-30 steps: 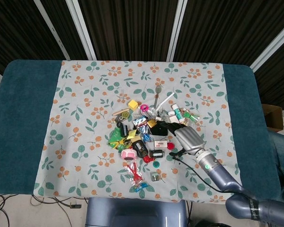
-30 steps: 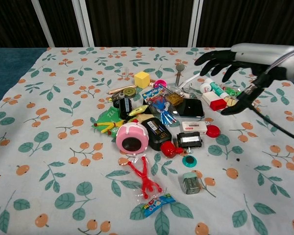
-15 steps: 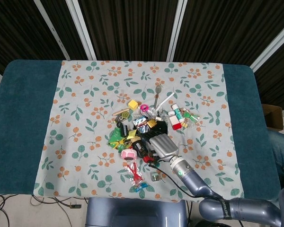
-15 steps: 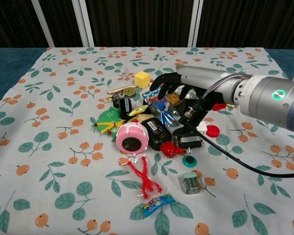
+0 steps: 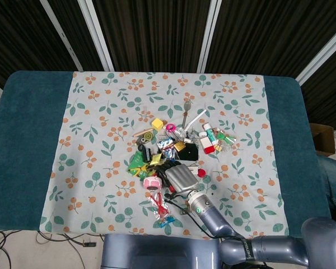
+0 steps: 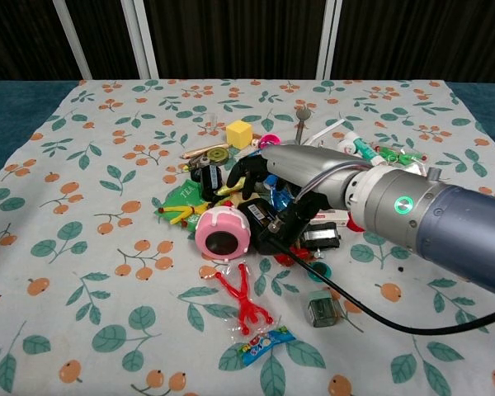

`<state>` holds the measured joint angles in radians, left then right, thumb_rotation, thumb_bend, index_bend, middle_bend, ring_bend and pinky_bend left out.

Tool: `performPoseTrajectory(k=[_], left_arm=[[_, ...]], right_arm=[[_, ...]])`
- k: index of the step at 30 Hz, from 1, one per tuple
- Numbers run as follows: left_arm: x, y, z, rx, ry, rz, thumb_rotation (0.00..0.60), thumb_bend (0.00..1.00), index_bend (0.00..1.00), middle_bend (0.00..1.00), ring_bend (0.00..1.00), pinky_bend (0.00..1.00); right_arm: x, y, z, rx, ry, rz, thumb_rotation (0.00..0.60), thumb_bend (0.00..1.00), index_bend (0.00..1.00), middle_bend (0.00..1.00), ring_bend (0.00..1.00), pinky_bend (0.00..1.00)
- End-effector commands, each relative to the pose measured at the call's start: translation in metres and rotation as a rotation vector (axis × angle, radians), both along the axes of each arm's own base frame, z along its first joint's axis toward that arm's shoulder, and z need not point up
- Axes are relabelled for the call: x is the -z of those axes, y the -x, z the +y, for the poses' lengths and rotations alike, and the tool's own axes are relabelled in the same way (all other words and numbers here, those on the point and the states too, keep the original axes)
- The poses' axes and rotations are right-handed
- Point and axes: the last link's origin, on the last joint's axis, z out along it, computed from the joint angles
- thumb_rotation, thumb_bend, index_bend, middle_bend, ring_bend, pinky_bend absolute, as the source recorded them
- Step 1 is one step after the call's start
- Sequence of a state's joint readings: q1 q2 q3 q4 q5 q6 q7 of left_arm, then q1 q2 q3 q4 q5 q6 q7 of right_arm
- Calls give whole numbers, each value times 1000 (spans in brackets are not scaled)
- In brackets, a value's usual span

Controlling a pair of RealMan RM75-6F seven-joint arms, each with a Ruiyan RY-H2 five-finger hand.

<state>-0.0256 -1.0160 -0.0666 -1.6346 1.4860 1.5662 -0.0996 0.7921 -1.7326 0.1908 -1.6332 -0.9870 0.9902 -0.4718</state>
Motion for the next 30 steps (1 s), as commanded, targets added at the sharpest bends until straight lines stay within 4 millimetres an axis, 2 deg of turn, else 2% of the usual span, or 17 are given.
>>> performPoseTrajectory(k=[1,14,22,26,30], left_arm=[[0,0,0,1,0,-1,600,586,98,0,115,131],[-1,0,1,-1,-3,-9,600,586,97,0,115,131],[-2,0,2,-5,-3,-14,600,586,98,0,115,131],[-2,0,2,-6,-1,-15,600,586,98,0,115,131],[-2,0,2,-5,-2,-16,600,586,98,0,115,131]], right_arm=[[4,-4,-1,2,4,-6,600,236,262,316,177,234],[26,-26,-7,-14,-11,5,600,263,298,347,178,235],[31,-30,-12,-6,-13,39,600,263,302,344,178,234],[33,-30,-13,-4,-19,48,600,272,344,417,204,234],[35,-32,-13,-1,-24,43,600,354,439,506,266,235]])
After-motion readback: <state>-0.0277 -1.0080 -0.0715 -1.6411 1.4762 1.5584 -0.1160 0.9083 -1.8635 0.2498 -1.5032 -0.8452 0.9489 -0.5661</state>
